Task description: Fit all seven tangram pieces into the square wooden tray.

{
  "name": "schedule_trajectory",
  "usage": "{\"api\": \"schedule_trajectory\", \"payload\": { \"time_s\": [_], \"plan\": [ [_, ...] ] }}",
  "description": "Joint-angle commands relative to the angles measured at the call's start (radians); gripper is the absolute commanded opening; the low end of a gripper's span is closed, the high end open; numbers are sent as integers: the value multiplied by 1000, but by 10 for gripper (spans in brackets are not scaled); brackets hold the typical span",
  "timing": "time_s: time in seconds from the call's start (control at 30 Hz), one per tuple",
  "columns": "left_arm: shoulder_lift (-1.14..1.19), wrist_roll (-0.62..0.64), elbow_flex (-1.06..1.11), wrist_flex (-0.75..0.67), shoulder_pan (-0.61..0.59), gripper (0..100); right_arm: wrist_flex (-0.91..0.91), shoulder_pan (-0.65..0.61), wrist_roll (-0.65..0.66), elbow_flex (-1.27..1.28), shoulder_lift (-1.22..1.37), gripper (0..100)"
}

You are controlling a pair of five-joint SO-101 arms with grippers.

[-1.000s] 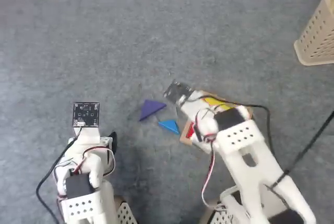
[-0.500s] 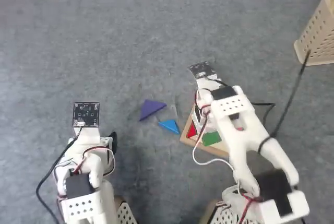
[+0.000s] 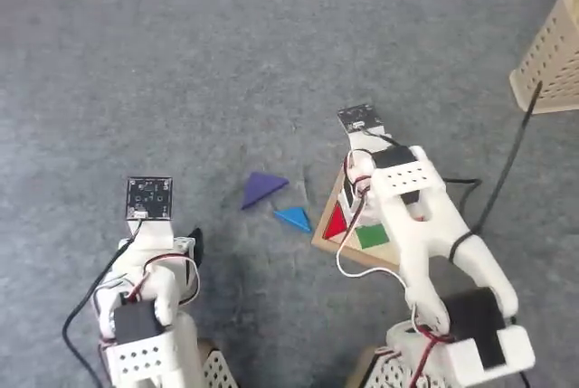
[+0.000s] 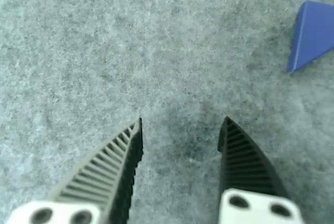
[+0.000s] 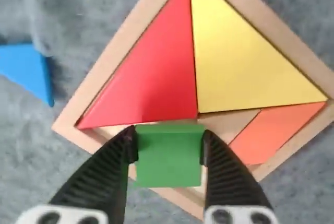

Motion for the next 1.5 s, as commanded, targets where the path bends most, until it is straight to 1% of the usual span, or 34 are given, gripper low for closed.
{"api": "schedule_trajectory", "payload": {
  "time_s": [0.0,0.23,0.43,0.6,0.67,0.8,0.87,1.0,1.1,1.17,1.3,1.4,1.47],
  "plan": [
    [-17,8,-4,6,-5,225,-10,5,23,-57,-18,158],
    [-17,8,-4,6,-5,225,-10,2,23,-58,-19,162],
    [-17,8,-4,6,-5,225,-5,-28,26,-57,-19,164],
    [-17,8,-4,6,-5,225,8,-45,57,-55,-19,241],
    [-17,8,-4,6,-5,225,7,-44,57,-55,-19,249],
    [-17,8,-4,6,-5,225,5,-38,57,-55,-19,220],
    [-17,8,-4,6,-5,225,4,-35,57,-55,-35,189],
    [-17,8,-4,6,-5,225,-2,18,57,-23,-154,73],
    [-17,8,-4,6,-5,225,-77,27,68,80,-268,8],
    [-17,8,-4,6,-5,225,-143,19,101,149,-320,9],
    [-17,8,-4,6,-5,225,-223,-8,135,269,-335,9],
    [-17,8,-4,6,-5,225,-338,-4,135,367,-344,9],
    [-17,8,-4,6,-5,225,-374,-4,135,388,-338,9]
  ]
}}
